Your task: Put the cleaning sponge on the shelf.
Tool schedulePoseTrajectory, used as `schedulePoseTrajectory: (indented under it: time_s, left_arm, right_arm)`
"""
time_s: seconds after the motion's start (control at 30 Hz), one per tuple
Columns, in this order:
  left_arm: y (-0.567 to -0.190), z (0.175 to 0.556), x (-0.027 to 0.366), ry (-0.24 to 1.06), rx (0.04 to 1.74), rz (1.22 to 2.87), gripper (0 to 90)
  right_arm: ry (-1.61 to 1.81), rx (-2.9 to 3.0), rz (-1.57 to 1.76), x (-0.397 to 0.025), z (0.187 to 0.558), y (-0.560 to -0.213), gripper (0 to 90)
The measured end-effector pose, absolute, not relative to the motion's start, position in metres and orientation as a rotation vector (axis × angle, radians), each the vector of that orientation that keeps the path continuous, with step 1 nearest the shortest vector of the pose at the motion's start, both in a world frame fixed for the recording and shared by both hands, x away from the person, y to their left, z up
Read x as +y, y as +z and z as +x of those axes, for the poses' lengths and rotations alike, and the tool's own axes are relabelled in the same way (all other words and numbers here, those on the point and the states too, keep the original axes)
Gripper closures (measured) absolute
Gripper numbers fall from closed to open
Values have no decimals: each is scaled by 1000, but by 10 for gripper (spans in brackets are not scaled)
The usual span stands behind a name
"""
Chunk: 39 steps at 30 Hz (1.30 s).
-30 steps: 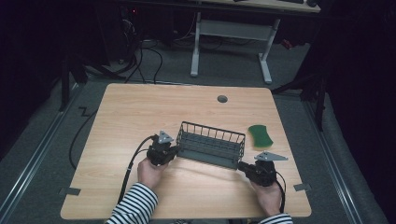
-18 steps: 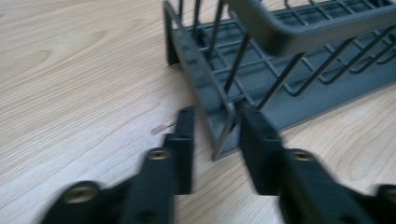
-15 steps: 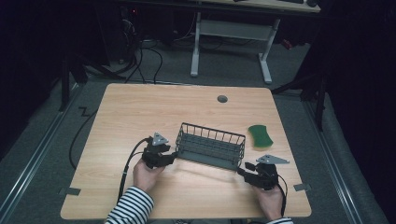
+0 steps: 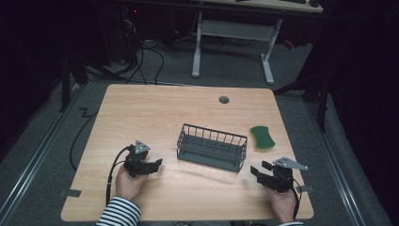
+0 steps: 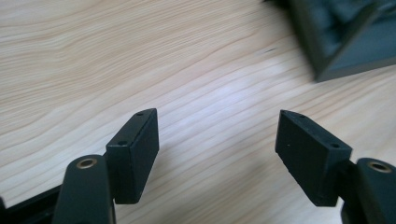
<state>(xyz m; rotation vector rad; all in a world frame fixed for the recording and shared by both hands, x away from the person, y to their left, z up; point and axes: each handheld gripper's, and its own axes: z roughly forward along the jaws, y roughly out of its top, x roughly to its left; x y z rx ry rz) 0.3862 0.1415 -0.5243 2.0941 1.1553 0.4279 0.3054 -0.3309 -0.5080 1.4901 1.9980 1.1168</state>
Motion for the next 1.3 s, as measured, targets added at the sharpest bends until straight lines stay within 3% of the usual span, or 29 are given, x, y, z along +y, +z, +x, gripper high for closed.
schedulePoseTrajectory:
  time_s: [0.43, 1.3]
  left_arm:
    - [-536, 383, 161, 523, 1216, 2027, 305]
    - [-536, 383, 160, 515, 1213, 2030, 273]
  right_arm:
    - [1007, 1886, 1572, -355, 347, -503, 359]
    - [774, 1936, 1679, -360, 433, -480, 242]
